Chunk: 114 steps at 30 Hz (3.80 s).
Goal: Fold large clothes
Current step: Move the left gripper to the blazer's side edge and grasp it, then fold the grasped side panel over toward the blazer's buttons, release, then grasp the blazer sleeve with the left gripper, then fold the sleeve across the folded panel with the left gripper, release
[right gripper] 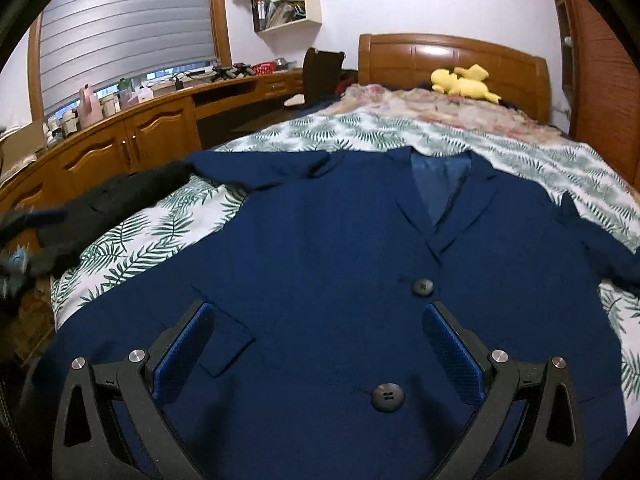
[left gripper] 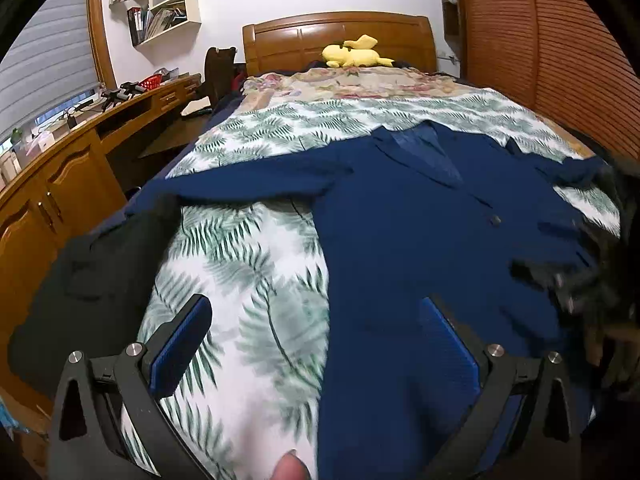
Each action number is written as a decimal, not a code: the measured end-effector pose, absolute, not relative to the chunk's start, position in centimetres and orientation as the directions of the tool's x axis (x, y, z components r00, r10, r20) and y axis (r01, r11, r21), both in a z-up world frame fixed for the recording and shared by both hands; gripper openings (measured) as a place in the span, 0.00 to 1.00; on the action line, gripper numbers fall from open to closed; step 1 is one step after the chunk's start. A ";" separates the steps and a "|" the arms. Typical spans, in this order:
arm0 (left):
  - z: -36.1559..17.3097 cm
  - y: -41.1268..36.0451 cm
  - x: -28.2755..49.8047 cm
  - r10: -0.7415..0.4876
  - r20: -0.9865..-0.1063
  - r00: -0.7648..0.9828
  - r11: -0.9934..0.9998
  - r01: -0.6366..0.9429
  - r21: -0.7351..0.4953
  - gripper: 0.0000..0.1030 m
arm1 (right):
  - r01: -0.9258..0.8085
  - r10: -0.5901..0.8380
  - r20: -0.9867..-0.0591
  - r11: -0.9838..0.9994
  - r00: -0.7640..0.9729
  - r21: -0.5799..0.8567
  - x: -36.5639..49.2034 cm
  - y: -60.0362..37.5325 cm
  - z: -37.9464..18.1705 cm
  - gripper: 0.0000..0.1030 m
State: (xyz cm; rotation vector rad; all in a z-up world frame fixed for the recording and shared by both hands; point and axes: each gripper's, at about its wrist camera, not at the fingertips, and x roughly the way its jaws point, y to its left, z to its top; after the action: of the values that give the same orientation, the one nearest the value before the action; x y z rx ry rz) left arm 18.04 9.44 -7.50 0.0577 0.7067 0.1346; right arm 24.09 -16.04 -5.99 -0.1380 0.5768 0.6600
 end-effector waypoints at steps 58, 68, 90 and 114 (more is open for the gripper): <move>-2.8 8.6 37.4 -0.006 -0.714 0.700 1.000 -0.011 -0.019 0.01 | -0.606 0.540 -0.536 0.793 0.649 0.064 23.3 -14.7 -5.9 1.00; -2.0 6.7 34.0 0.009 -0.682 0.732 0.998 0.033 0.048 0.58 | -0.592 0.526 -0.529 0.804 0.666 0.054 22.7 -15.0 -5.8 1.00; -12.5 19.5 37.0 0.108 -0.765 0.635 0.973 -0.226 -0.050 0.76 | -0.600 0.515 -0.513 0.800 0.687 -0.001 21.9 -14.8 -4.3 1.00; -8.9 16.3 37.5 0.102 -0.734 0.672 0.976 -0.212 -0.058 0.03 | -0.502 0.435 -0.491 0.865 0.755 -0.005 21.5 -17.3 -3.9 1.00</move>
State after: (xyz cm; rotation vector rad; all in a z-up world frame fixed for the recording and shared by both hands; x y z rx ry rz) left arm 37.48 16.34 -8.92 -0.1427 0.8159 0.1774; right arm 21.51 -17.28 -3.90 -0.1395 0.4997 0.5131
